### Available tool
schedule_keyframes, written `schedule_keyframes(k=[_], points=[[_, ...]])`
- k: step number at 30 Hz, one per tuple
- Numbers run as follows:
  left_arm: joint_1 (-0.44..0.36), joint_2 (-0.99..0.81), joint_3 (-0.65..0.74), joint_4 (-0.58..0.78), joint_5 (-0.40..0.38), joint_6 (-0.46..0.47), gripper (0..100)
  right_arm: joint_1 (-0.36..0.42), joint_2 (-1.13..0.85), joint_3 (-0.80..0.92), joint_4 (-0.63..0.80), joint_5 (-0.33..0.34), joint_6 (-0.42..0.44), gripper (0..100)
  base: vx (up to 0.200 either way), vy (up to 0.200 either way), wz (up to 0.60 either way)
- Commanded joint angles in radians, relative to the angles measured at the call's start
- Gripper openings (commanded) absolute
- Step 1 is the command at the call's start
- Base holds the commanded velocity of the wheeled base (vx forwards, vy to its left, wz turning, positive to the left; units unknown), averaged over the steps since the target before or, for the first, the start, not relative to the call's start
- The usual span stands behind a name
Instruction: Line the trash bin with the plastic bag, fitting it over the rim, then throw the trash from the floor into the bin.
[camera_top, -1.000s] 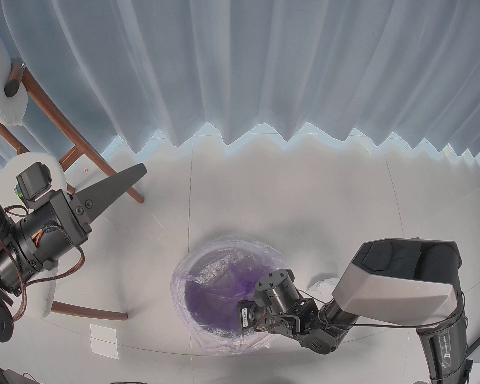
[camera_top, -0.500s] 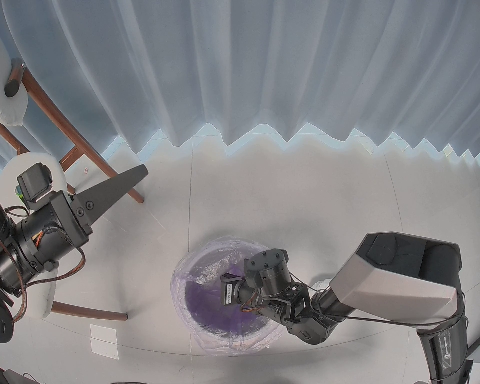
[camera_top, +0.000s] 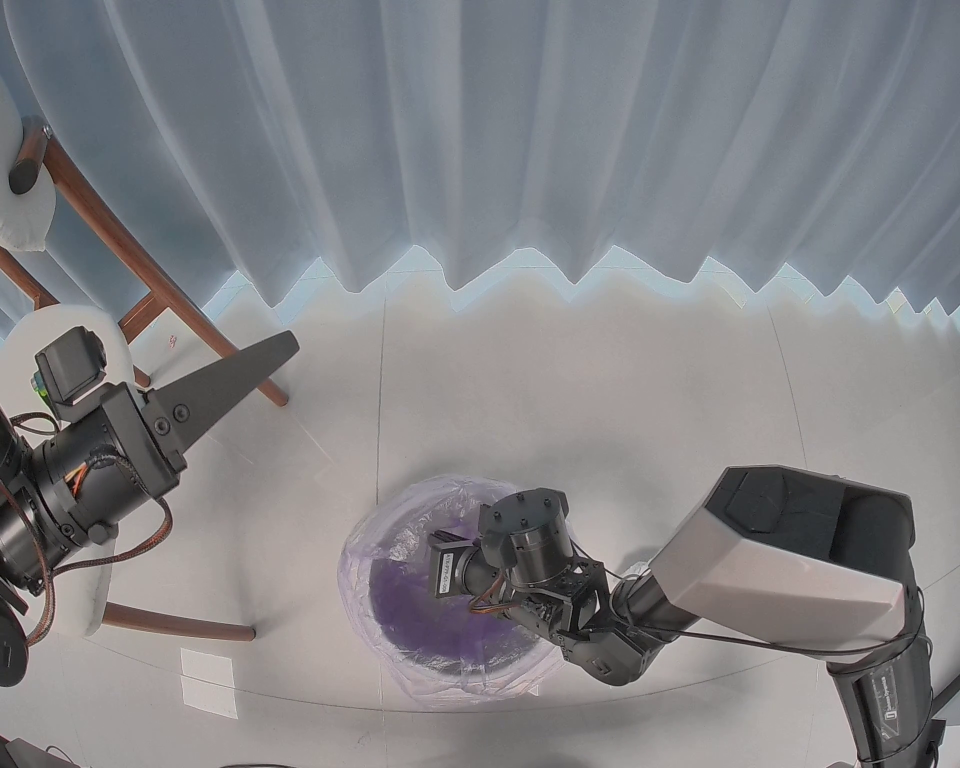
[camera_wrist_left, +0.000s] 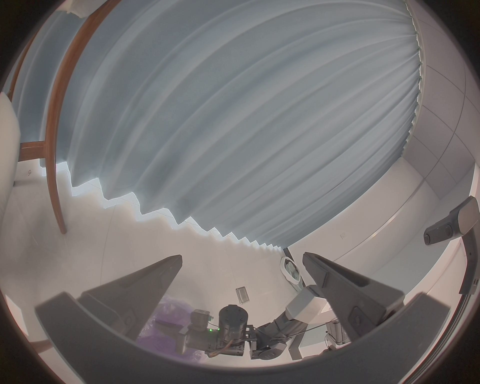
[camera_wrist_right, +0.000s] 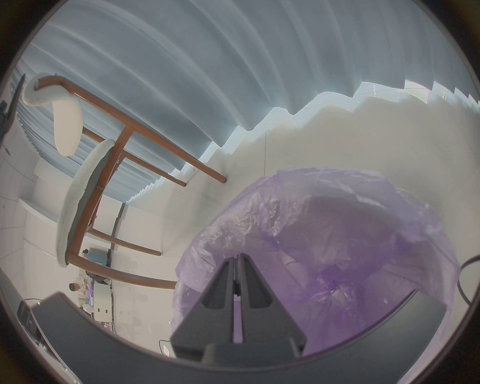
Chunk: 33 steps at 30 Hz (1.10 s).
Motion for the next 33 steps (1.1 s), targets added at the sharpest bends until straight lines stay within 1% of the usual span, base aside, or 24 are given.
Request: schedule_keyframes(k=[1,2,3,4,6,8,9,10,11,14,18,25,26,27,28,29,30,33], points=[[0.001,0.001,-0.009,-0.001,0.0,-0.002,100,0.031,-0.149,0.158,-0.072,-0.007,0.057,0,0.0,0.0,0.0],[0.001,0.003,-0.012,-0.004,0.002,-0.003,100,0.035,-0.23,0.241,-0.123,-0.007,0.08,0,0.0,0.0,0.0],[0.001,0.003,-0.014,-0.007,0.002,-0.003,100,0.035,-0.25,0.259,-0.132,-0.006,0.08,0,0.0,0.0,0.0],[0.001,0.004,-0.015,-0.024,0.002,-0.012,100,0.031,-0.317,0.319,-0.153,-0.006,0.08,0,0.0,0.0,0.0],[0.003,0.014,-0.02,-0.048,0.008,-0.017,100,0.012,-0.385,0.364,-0.155,-0.006,0.08,0,0.0,0.0,0.0],[0.007,0.03,-0.029,-0.078,0.008,-0.049,100,-0.052,-0.443,0.405,-0.155,-0.003,0.083,0,0.0,0.0,0.0],[0.009,0.035,-0.03,-0.09,0.005,-0.066,100,-0.078,-0.457,0.422,-0.158,-0.001,0.083,0,-0.2,-0.2,0.0],[0.009,0.035,-0.03,-0.09,0.005,-0.066,100,-0.078,-0.457,0.422,-0.158,-0.001,0.083,0,-0.2,-0.2,0.0],[0.015,0.038,-0.032,-0.12,0.003,-0.086,100,-0.137,-0.48,0.459,-0.164,-0.001,0.077,0,-0.2,-0.2,0.0],[0.016,0.047,-0.032,-0.151,0.006,-0.086,100,-0.186,-0.501,0.505,-0.205,0.002,0.077,0,-0.2,-0.2,0.0],[0.016,0.049,-0.03,-0.156,0.006,-0.086,100,-0.223,-0.485,0.517,-0.219,0.002,0.078,0,-0.2,-0.2,0.0],[0.018,0.046,-0.037,-0.154,0.006,-0.086,100,-0.238,-0.396,0.474,-0.218,-0.001,0.077,0,-0.2,-0.2,0.0],[0.018,0.044,-0.035,-0.156,0.008,-0.078,100,-0.269,-0.336,0.443,-0.215,0.0,0.075,0,-0.2,-0.2,0.0],[0.018,0.044,-0.035,-0.157,0.008,-0.078,100,-0.272,-0.331,0.44,-0.215,0.0,0.075,0,0.0,0.0,0.0],[0.032,0.037,-0.038,-0.157,0.008,-0.078,100,-0.302,-0.27,0.41,-0.213,0.003,0.071,0,0.0,0.0,0.0],[0.032,0.037,-0.038,-0.157,0.008,-0.078,100,-0.302,-0.27,0.41,-0.213,0.003,0.071,100,0.0,0.0,0.0],[0.056,0.023,-0.038,-0.157,0.008,-0.077,100,-0.331,-0.208,0.377,-0.207,0.014,0.066,100,0.0,0.0,0.0],[0.075,0.014,-0.046,-0.157,0.006,-0.078,100,-0.365,-0.133,0.331,-0.202,0.016,0.064,100,0.0,0.0,0.0]])
